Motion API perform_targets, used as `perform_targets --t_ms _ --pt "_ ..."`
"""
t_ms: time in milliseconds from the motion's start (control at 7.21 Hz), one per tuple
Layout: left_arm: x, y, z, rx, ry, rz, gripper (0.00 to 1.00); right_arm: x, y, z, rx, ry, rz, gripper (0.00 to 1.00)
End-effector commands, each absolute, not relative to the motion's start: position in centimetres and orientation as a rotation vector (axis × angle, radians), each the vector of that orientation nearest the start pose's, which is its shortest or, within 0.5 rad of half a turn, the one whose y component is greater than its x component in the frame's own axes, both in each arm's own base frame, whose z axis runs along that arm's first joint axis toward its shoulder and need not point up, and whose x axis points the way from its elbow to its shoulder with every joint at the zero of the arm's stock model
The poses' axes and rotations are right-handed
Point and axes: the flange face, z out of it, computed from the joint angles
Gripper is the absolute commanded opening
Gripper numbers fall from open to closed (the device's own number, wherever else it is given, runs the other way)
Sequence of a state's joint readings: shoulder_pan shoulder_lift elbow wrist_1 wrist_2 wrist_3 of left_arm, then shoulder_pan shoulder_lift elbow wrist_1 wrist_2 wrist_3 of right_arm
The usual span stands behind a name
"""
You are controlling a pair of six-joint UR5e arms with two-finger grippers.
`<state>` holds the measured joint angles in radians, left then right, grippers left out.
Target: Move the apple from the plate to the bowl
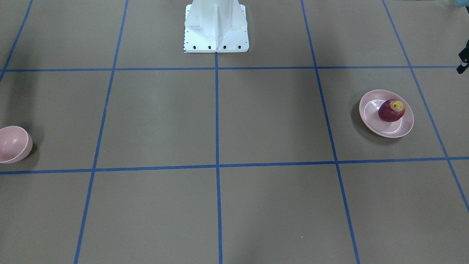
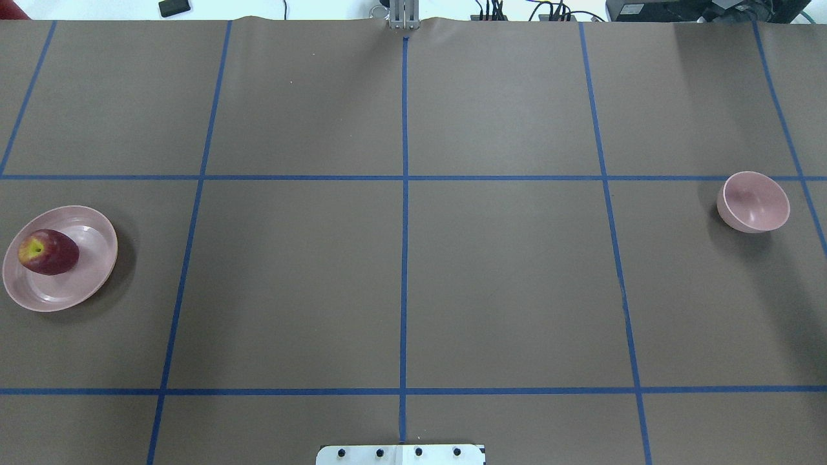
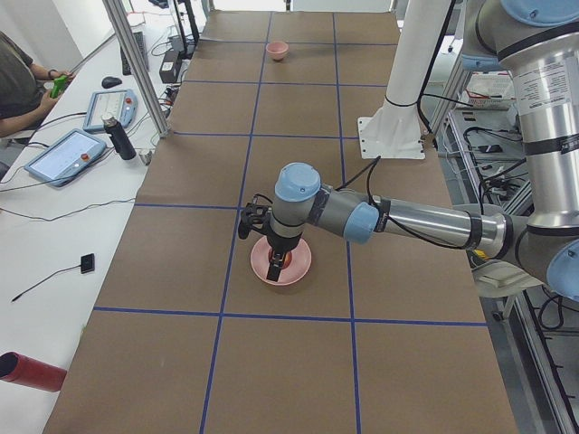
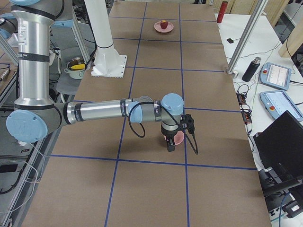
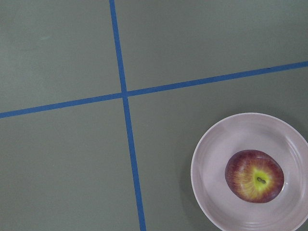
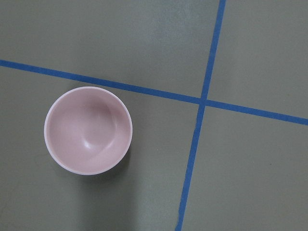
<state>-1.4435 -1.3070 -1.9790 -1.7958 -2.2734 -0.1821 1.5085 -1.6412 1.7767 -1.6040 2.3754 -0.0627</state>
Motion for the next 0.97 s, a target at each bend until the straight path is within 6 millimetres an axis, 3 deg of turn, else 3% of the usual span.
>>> perform_targets --t_ms 0,416,555,693,832 --pt "-1.7 -40.3 55.1 0.241 0.740 0.080 0.98 1.6 -46.7 59.3 0.075 -0.861 -0.181 1.00" --pt "-1.3 -40.4 55.2 0.238 0.741 0.089 0.98 -4.5 -46.7 60.3 0.009 -0.811 -0.300 1.00" --pt "-1.3 -40.5 55.0 0.242 0.742 0.090 0.98 -5.0 -47.3 61.6 0.013 -0.798 -0.313 1.00" --pt "-1.3 -40.6 55.0 0.242 0.742 0.090 0.98 -5.3 -48.0 64.9 0.048 -0.800 -0.304 0.98" --pt "-1.3 -40.6 55.0 0.244 0.742 0.091 0.98 -6.4 -49.2 66.3 0.035 -0.807 -0.202 0.96"
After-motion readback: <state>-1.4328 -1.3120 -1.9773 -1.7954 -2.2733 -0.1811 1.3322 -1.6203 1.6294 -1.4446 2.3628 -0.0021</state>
